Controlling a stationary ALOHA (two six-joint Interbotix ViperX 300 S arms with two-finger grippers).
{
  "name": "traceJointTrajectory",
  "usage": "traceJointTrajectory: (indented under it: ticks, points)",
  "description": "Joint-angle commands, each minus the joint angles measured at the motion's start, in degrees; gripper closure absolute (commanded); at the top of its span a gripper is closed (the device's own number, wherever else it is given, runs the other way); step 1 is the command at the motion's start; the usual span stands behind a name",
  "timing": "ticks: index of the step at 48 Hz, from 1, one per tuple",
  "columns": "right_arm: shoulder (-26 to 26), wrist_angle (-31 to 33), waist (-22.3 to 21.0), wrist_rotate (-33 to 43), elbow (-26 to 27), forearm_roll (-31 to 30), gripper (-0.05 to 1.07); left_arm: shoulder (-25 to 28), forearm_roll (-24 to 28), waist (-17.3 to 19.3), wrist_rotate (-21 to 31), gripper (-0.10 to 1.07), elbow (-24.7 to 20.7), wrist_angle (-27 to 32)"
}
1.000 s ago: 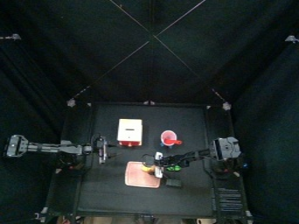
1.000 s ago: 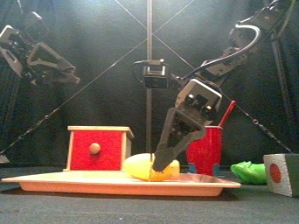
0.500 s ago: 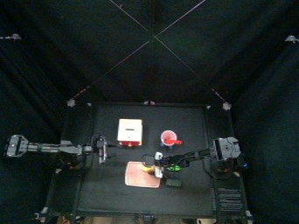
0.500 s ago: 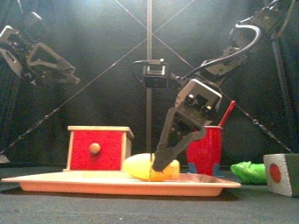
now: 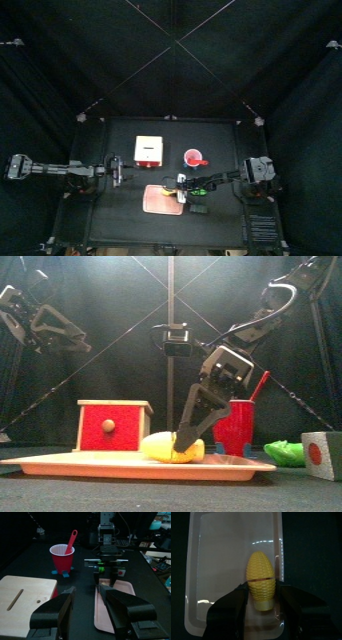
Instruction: Grab corn
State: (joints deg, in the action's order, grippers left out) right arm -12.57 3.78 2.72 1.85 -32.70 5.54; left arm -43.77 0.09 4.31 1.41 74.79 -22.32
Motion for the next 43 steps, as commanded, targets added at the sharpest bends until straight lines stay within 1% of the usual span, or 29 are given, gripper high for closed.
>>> traceJointTrajectory:
  ticks: [1,17,31,38,43]
  points:
    - [1.8,0.4,-0.4,0.0,1.1,-0.1,0.45,0.1,0.0,0.0,0.0,0.16,-0.6,-0.3]
    - [5.1,0.7,-0.4,0.0,1.8,-0.1,0.45,0.1,0.0,0.0,0.0,0.16,-0.5,-0.2]
    - [5.4,0.7,-0.4,0.1,1.9,0.9,0.45,0.2,0.0,0.0,0.0,0.16,-0.3,-0.3]
    - [6.2,0.6,-0.4,0.2,2.2,3.8,0.45,0.1,-0.1,0.0,-0.2,0.16,-0.2,-0.2]
    - [7.4,0.6,-0.4,0.4,3.0,9.0,0.45,0.1,0.2,0.3,-0.4,0.16,-0.4,-0.2]
